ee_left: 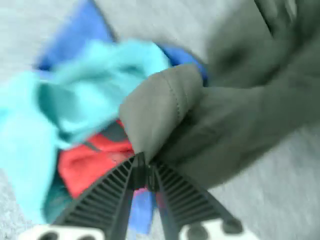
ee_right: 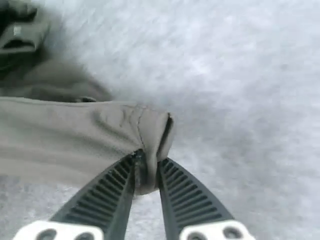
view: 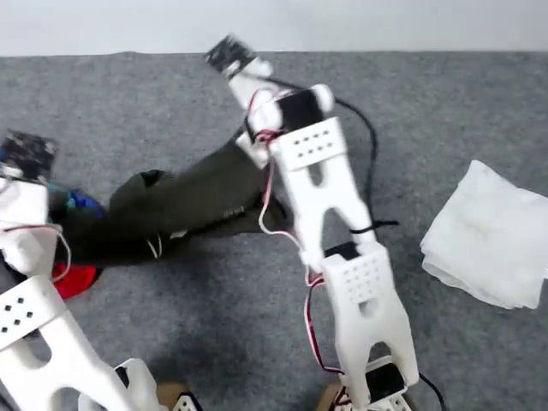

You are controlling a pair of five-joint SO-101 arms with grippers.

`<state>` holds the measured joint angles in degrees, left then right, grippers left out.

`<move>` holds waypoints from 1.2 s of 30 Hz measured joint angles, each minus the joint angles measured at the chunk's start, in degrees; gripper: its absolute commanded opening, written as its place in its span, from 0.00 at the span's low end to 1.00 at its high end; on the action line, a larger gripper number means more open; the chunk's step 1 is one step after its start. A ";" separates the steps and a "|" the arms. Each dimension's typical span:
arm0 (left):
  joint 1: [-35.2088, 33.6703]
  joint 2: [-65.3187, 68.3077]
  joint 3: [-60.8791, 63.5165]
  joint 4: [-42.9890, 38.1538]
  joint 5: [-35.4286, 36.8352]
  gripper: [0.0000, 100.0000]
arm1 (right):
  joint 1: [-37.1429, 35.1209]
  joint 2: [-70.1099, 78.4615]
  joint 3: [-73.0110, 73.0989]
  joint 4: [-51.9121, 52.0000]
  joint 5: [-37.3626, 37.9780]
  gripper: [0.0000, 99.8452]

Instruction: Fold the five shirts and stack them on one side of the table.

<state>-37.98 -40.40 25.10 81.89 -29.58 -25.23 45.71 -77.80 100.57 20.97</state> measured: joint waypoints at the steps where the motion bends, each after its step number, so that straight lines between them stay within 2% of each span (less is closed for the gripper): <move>1: 0.26 0.00 -0.97 -1.67 2.20 0.01 | 0.79 -1.76 0.00 0.00 0.00 0.01; 5: 3.16 0.00 -2.55 -9.76 10.11 0.01 | 4.57 -7.30 0.00 -0.35 0.00 0.01; 9: 9.05 0.00 -2.73 -19.43 14.42 0.01 | 9.32 -11.43 0.00 -3.87 0.00 0.01; 14: 17.23 0.00 -2.99 -32.88 16.88 0.01 | 13.71 -14.51 -0.09 -8.88 0.00 0.01; 17: 20.40 0.18 -5.63 -36.92 17.14 0.01 | 15.47 -16.70 -0.09 -10.90 0.00 0.01; 28: 22.68 11.08 -25.14 -37.54 17.14 0.01 | 17.85 -27.16 -0.09 -12.40 0.00 0.01; 36: 22.68 11.52 -40.79 -26.46 17.14 0.01 | 17.85 -37.01 -0.26 -12.13 0.00 0.01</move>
<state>-15.30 -28.88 -15.69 55.43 -12.44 -7.38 8.70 -78.07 88.44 20.97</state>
